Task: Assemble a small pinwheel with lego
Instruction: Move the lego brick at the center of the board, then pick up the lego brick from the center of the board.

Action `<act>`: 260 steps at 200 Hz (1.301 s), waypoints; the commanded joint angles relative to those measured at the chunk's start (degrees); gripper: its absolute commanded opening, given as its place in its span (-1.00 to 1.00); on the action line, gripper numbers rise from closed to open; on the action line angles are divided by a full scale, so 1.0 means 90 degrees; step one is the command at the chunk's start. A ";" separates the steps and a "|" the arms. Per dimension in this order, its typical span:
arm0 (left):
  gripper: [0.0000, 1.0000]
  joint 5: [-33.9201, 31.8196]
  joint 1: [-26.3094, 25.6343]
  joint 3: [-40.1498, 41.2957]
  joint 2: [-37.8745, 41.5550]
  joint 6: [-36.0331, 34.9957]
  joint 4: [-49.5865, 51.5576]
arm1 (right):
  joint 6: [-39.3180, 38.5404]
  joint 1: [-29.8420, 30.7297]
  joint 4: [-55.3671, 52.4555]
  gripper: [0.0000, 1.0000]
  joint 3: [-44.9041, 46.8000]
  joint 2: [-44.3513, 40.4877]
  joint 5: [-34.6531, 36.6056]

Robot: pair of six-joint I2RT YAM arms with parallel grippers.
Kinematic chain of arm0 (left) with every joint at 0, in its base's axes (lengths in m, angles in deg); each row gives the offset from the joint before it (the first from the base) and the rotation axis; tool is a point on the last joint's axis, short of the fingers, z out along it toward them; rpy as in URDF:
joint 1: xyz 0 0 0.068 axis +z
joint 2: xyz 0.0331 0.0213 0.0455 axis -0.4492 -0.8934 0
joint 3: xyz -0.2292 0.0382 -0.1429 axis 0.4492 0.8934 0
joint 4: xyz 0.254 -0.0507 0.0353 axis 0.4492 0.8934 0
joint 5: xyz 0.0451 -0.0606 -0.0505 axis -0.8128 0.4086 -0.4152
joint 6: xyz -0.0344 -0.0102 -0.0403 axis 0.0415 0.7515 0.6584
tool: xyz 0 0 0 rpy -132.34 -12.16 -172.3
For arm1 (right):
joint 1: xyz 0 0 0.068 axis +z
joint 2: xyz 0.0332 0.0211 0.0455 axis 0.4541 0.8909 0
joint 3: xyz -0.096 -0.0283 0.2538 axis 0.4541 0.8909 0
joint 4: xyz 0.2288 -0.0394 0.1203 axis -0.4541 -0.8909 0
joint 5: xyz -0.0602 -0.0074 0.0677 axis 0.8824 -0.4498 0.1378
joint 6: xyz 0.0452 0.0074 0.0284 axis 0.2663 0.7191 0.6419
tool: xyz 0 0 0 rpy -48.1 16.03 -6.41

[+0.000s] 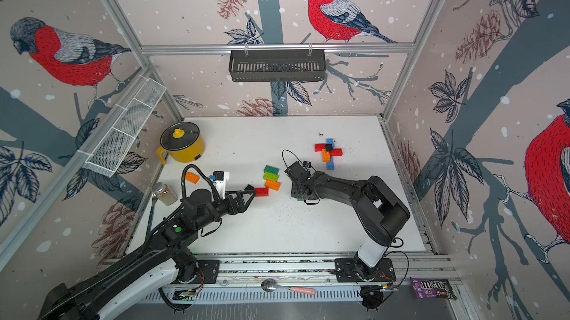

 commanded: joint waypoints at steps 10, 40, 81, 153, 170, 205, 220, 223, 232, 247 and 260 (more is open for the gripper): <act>0.94 0.0184 0.0009 0.0025 -0.0212 0.0118 -0.0831 | -0.1159 -0.0226 -0.0382 -0.33 -0.0108 0.0182 -0.0201; 0.93 0.0081 0.0011 -0.0085 -0.0405 0.0117 -0.0791 | -0.1209 -0.0285 -0.0516 -0.11 -0.0313 0.0194 -0.0243; 0.93 -0.0109 0.0010 -0.0265 -0.0370 0.0086 -0.0500 | -0.1532 -0.0406 -0.0771 0.35 -0.0836 -0.0234 -0.0463; 0.93 -0.0928 0.0011 -0.0436 0.0694 -0.0010 0.0737 | -0.2944 -0.0498 -0.0309 0.51 -0.2631 0.1243 -0.1565; 0.93 -0.1180 0.0018 -0.0558 0.0746 0.0019 0.1245 | -0.3087 -0.0472 -0.0437 0.54 -0.3212 0.1785 -0.1686; 0.93 -0.1204 0.0031 -0.0400 0.0790 0.0151 0.1264 | -0.3239 -0.0231 -0.0622 0.62 -0.4076 0.2530 -0.1852; 0.93 -0.1120 0.0047 -0.0336 0.0721 0.0211 0.1100 | -0.3226 -0.0161 -0.0777 0.61 -0.4417 0.2825 -0.1758; 0.93 -0.1098 0.0050 -0.0334 0.0702 0.0214 0.1085 | -0.3220 -0.0155 -0.0801 0.60 -0.4463 0.2868 -0.1743; 0.93 -0.1041 0.0050 -0.0336 0.0640 0.0212 0.1017 | -0.3209 -0.0145 -0.0818 0.59 -0.4555 0.2972 -0.1676; 0.94 -0.1007 0.0060 -0.0356 0.0571 0.0181 0.0981 | -0.3172 -0.0145 -0.0740 0.57 -0.4584 0.3059 -0.1697; 0.93 -0.1016 0.0069 -0.0365 0.0521 0.0134 0.0990 | -0.3169 -0.0142 -0.0737 0.57 -0.4635 0.3117 -0.1722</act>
